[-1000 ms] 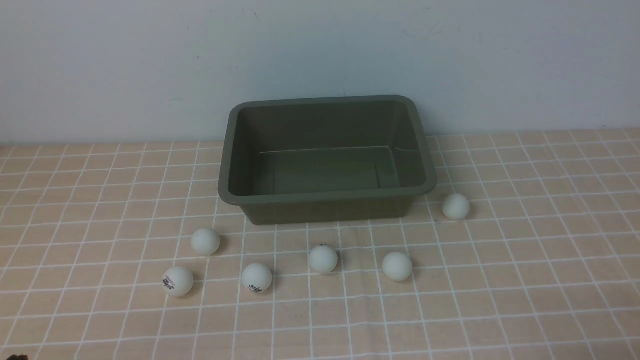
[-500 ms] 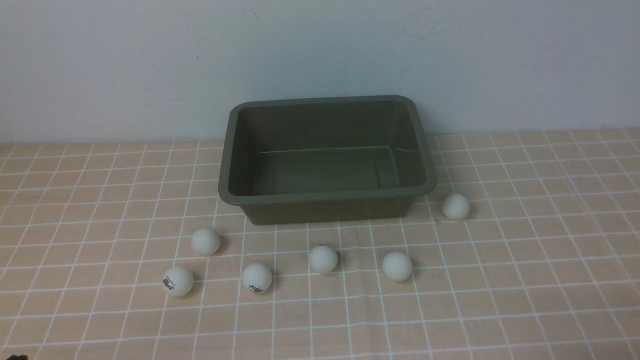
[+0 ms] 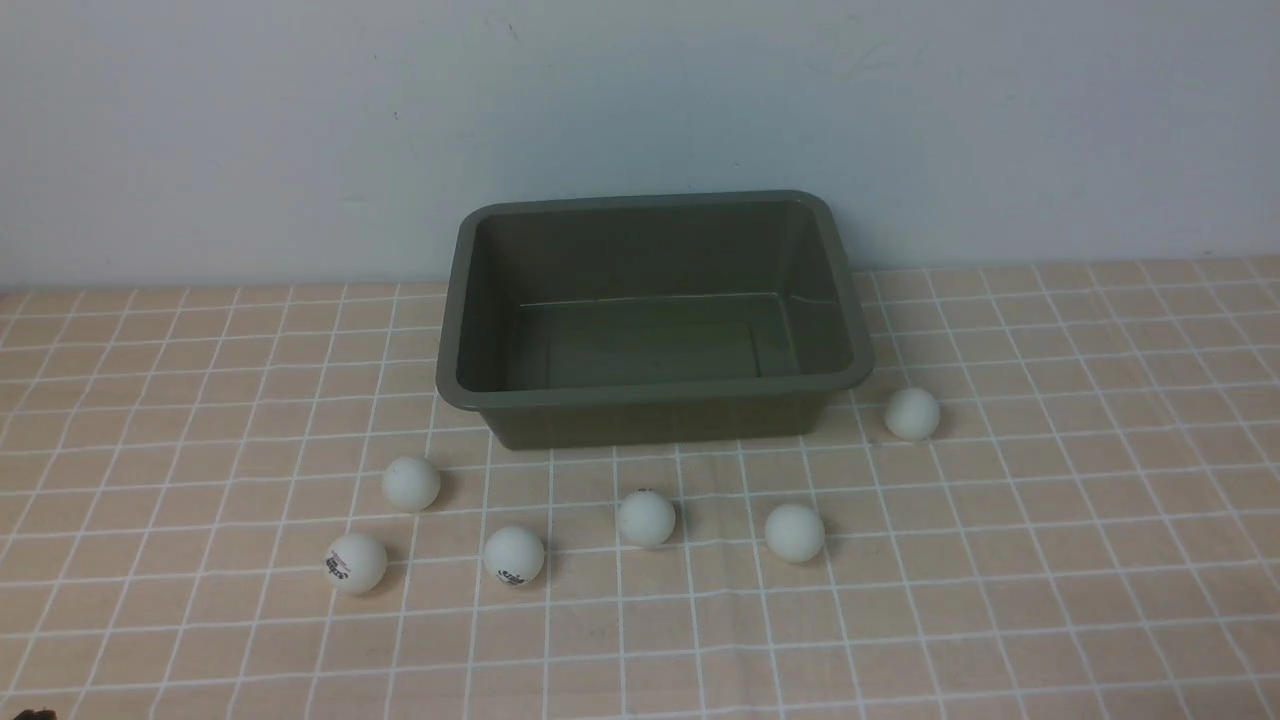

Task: Put the table tennis balls into the box on the light coffee tablecloth.
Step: 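Reach for and grasp a ping pong ball on the table beside the basket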

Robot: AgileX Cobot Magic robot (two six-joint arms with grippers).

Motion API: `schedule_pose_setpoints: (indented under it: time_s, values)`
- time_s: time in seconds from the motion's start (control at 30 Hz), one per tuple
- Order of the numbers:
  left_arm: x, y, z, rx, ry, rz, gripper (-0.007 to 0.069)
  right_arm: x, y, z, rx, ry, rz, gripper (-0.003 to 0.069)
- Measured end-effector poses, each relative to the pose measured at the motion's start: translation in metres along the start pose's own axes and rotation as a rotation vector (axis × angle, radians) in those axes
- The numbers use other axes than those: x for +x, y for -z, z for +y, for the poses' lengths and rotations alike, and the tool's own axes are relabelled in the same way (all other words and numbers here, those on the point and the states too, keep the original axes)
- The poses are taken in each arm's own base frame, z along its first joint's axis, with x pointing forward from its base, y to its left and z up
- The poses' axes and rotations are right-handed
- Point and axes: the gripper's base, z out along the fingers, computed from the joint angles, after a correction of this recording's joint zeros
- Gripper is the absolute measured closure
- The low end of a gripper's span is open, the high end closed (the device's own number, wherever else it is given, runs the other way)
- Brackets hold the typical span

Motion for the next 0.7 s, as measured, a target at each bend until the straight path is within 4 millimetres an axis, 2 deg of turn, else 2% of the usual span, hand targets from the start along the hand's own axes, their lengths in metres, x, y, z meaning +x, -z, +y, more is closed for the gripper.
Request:
schedule_pose_setpoints:
  time_s: [0.27, 0.47, 0.7]
  values:
    - [0.0, 0.0, 0.0, -0.002, -0.005, 0.0, 0.0693, 0.0, 0.0, 0.0, 0.0, -0.002, 0.0, 0.0673]
    - [-0.003, 0.0, 0.003, -0.036, -0.117, -0.03, 0.0693, 0.0, 0.0, 0.0, 0.0, -0.001, 0.0, 0.0673]
    - [-0.023, 0.003, 0.0, 0.014, 0.11, -0.253, 0.0693, 0.0, 0.0, 0.0, 0.0, -0.001, 0.0, 0.0673]
